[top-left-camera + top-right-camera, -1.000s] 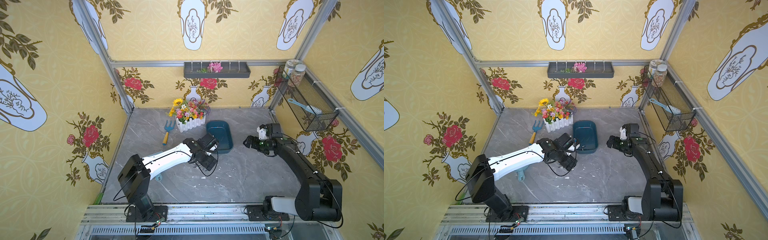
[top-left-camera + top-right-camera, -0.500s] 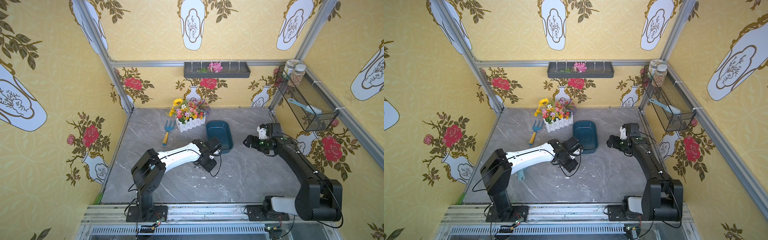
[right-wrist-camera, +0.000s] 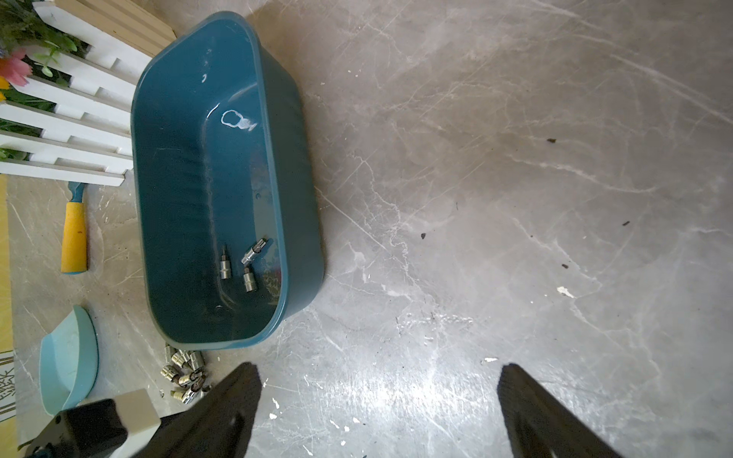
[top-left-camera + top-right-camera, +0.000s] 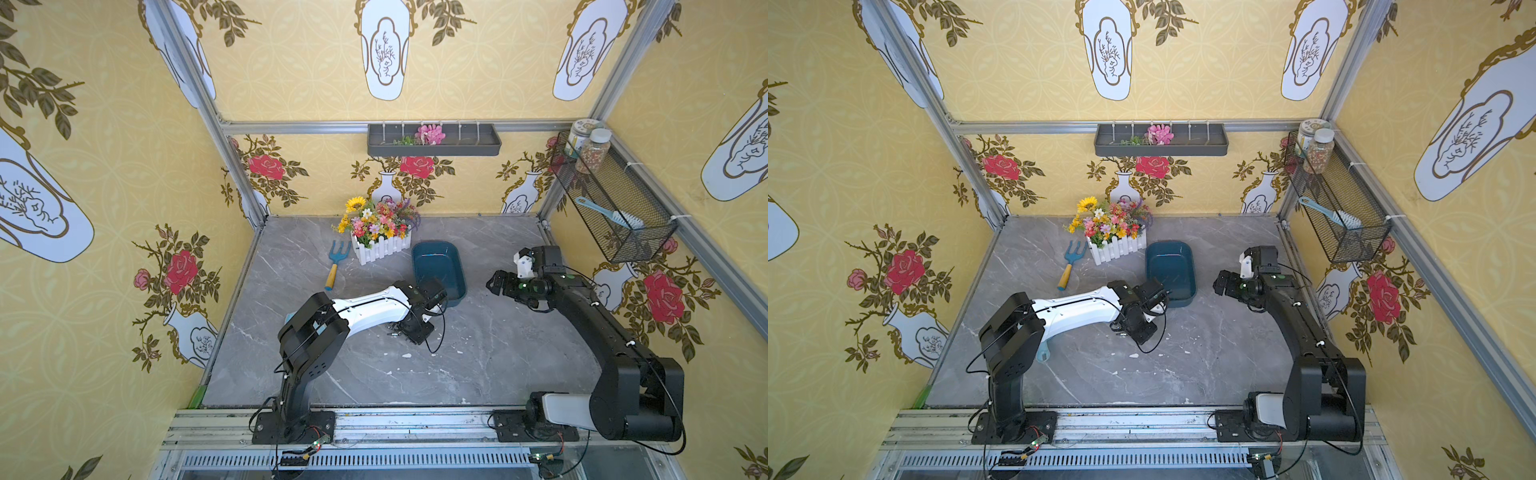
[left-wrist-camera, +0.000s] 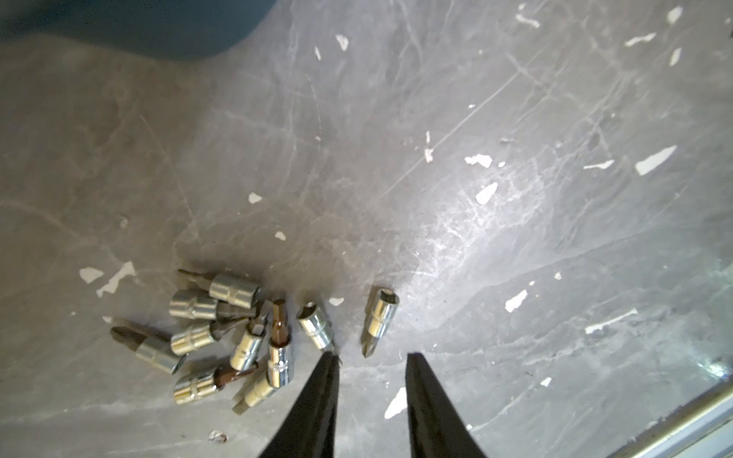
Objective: Put the bit on the desktop into the storage box
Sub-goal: Pick up the screwdriver bit from the center of the board.
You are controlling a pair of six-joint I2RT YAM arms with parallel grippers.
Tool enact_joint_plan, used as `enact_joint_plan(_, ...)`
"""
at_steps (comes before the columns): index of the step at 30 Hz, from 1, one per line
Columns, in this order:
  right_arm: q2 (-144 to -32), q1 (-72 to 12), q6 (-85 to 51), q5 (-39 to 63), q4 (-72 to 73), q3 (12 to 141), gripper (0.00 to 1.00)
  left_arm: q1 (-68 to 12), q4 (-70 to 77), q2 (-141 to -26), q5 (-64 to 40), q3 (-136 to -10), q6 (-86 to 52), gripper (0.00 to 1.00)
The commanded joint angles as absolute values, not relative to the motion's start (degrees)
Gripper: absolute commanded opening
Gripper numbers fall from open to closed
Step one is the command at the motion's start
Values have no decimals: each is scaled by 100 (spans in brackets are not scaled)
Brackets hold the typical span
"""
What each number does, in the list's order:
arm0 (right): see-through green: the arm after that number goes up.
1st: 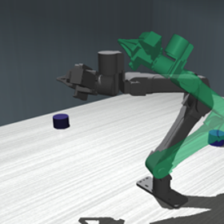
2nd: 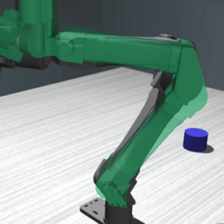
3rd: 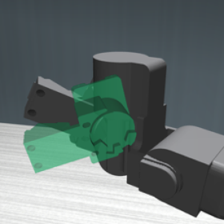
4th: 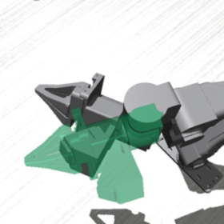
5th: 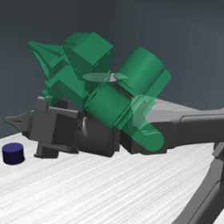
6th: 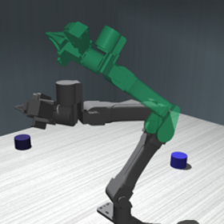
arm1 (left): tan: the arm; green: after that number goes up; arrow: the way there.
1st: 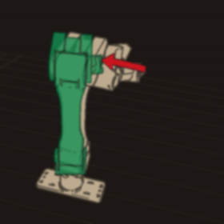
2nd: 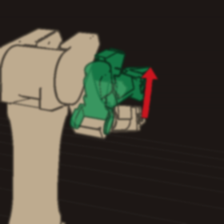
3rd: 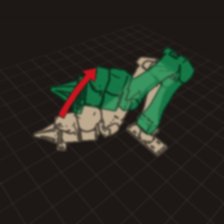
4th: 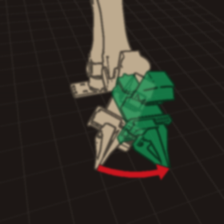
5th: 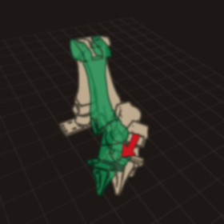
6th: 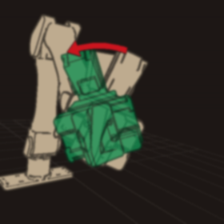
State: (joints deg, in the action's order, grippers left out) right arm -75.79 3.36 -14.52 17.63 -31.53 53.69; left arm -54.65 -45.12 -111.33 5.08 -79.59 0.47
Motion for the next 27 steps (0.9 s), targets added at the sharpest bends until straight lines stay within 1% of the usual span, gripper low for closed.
enact_joint_plan(1,-7584,335,-1384,1783,-3094,5400,97,-5467,-4500,-11240,413,-7937,110,34)
enact_joint_plan(19,-7567,336,-1395,1793,-3094,5375,97,-5471,-4337,-11564,349,-7919,40,32)
enact_joint_plan(27,-7563,342,-1395,1795,-3076,5366,97,-5509,-4359,-11711,453,-7944,-25,27)
